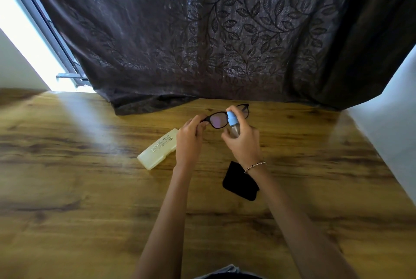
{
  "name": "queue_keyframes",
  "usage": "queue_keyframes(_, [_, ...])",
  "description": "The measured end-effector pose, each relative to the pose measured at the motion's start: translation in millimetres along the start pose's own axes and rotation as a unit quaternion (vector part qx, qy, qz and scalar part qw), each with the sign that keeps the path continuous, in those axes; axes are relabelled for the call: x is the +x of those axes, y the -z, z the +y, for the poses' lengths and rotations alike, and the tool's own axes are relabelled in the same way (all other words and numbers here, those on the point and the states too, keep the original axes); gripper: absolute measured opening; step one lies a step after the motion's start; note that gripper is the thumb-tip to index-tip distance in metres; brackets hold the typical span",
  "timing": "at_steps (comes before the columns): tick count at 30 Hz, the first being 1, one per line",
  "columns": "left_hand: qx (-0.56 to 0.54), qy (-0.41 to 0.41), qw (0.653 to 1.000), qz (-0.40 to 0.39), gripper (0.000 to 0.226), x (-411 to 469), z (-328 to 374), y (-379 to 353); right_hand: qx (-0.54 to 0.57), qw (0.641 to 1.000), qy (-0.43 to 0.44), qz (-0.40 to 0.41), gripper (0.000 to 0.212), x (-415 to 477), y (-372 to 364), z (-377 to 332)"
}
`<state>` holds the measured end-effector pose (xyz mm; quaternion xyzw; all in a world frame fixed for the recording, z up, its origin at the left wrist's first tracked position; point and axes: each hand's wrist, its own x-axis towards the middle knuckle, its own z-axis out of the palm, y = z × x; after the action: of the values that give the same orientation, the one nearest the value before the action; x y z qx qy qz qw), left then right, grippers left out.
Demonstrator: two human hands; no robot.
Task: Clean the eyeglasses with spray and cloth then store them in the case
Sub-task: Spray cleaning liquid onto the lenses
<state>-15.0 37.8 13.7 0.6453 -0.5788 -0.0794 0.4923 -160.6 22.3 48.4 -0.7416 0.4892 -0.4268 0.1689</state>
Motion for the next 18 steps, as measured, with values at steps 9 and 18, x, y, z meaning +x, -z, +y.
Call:
queue_keyframes(9, [-0.010, 0.004, 1.000, 0.002, 0.017, 0, 2, 0, -0.034, 0.997, 0.015, -0.065, 0.059, -4, -4, -1])
queue_keyframes(18, [-0.013, 0.003, 1.000, 0.007, 0.016, -1, 2, 3, -0.043, 0.999, -0.009, -0.010, 0.052, -9, -8, 1])
